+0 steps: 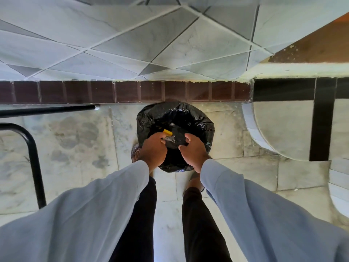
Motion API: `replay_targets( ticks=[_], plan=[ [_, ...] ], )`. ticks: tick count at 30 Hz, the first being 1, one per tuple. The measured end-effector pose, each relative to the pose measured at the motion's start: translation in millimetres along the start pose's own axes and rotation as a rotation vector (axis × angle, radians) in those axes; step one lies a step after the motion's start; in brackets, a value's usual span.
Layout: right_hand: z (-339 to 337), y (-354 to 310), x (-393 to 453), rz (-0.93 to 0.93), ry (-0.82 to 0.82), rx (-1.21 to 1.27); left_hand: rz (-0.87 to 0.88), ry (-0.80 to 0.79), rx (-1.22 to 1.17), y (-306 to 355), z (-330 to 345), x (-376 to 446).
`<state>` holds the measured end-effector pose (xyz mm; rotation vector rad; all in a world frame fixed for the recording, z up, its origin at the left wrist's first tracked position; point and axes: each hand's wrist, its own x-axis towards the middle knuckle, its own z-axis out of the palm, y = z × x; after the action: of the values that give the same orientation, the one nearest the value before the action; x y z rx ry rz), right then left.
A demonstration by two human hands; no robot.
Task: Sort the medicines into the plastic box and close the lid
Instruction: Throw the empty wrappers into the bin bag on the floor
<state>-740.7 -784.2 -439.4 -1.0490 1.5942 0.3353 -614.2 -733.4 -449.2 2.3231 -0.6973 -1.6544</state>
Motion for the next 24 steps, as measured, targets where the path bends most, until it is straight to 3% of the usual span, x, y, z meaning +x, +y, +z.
replay_targets(
  ticks=[6, 14, 19, 24],
  plan=[
    [-34.4, -50.8, -72.8, -0.099, 0.06, -0.077, 0.27, 0.124, 0.075, 63.5, -34.8, -72.6],
    [-83.5, -138.8, -242.7, -0.398, 0.238, -0.015, 0.513, 0.305, 0.142, 145.3, -134.0, -204.8],
    [-98.1, -173.2, -360.1, -0.629, 0.326, 0.012, 0.674, 0.599, 0.083, 162.2, -193.2, -308.4],
    [-86.6, -177.5, -454.4, -0.918, 0.313, 0.014, 0.758, 0.989, 0.004, 110.7, -246.1, -421.0]
  ],
)
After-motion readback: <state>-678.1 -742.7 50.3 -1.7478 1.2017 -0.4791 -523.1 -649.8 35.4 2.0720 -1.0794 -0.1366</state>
